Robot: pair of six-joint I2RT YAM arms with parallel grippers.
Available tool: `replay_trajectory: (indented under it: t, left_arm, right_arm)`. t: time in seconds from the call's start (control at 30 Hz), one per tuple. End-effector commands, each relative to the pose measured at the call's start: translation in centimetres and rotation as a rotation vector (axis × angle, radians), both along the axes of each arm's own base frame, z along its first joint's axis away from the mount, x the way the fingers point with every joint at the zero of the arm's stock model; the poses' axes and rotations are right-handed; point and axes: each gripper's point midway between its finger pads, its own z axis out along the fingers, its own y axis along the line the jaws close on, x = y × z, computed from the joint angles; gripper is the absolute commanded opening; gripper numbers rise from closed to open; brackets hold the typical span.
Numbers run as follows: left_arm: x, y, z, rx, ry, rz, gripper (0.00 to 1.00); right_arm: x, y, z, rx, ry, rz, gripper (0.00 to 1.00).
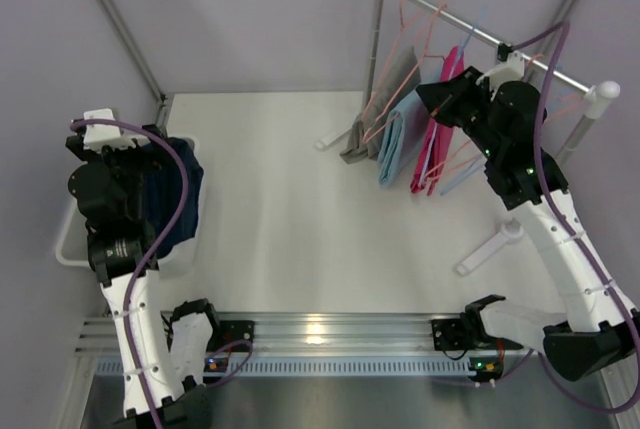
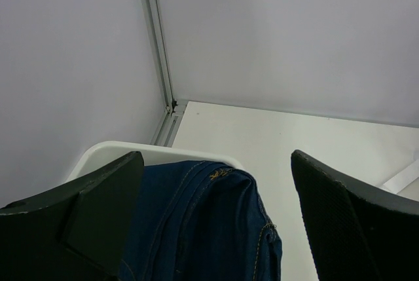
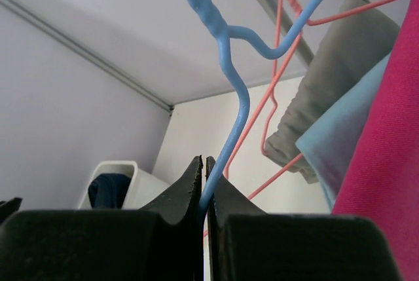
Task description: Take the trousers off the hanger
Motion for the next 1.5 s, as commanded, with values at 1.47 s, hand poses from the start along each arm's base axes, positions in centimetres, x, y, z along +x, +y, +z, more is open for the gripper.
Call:
replay_trajectory:
  t: [1.47]
  left_arm:
    - [-8.2, -5.2, 2.8, -0.008, -0.041, -0.138, 0.99]
  right_arm:
    - [-27.5, 14.9, 16.3, 0.234, -0.369, 1.246, 0.0]
